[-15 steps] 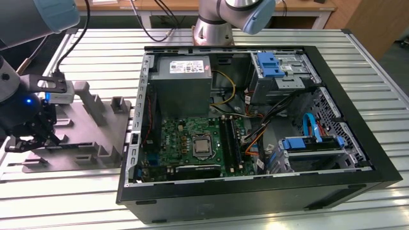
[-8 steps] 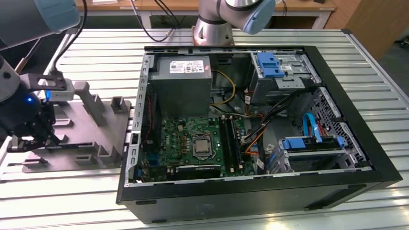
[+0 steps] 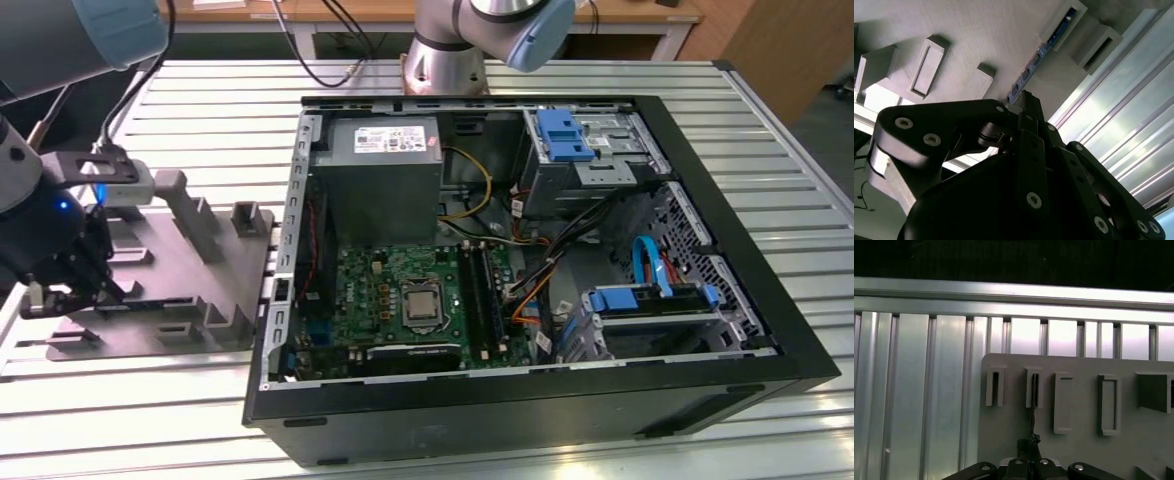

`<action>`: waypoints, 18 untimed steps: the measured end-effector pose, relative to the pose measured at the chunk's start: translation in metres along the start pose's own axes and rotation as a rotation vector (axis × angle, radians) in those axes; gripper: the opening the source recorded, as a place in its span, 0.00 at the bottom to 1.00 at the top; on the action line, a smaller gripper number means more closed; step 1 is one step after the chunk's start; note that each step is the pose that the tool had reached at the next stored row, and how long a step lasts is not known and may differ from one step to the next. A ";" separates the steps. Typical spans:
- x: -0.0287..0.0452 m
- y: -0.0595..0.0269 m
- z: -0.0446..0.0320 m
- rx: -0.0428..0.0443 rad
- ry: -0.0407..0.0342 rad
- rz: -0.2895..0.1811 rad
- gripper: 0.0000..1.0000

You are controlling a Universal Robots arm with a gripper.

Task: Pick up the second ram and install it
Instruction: 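Pick up the second ram and move it above second insertion slot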

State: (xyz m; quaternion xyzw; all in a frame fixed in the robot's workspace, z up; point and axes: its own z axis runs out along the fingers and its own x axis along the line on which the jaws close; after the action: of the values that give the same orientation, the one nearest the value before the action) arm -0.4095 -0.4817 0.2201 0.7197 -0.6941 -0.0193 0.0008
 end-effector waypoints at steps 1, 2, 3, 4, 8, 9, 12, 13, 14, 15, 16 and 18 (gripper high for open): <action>0.0000 0.0000 0.0000 -0.0003 0.0003 -0.011 0.11; 0.0000 0.0000 0.0000 -0.0006 0.0006 -0.022 0.11; 0.0000 0.0000 0.0000 -0.0009 0.0009 -0.032 0.11; 0.0000 0.0000 0.0000 -0.0012 0.0012 -0.043 0.11; 0.0000 0.0000 0.0000 -0.0023 0.0024 -0.085 0.11; 0.0000 0.0000 0.0000 -0.0026 0.0027 -0.096 0.11; 0.0000 0.0000 0.0000 -0.0034 0.0036 -0.127 0.11; 0.0000 0.0000 0.0000 -0.0037 0.0038 -0.137 0.11; 0.0000 0.0000 0.0000 -0.0039 0.0041 -0.147 0.11; 0.0000 0.0000 0.0000 -0.0042 0.0044 -0.157 0.11; 0.0000 0.0000 0.0000 -0.0046 0.0047 -0.168 0.11; 0.0000 0.0000 0.0000 -0.0050 0.0052 -0.187 0.11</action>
State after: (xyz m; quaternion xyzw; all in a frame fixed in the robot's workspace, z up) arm -0.4095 -0.4817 0.2200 0.7815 -0.6236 -0.0191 0.0026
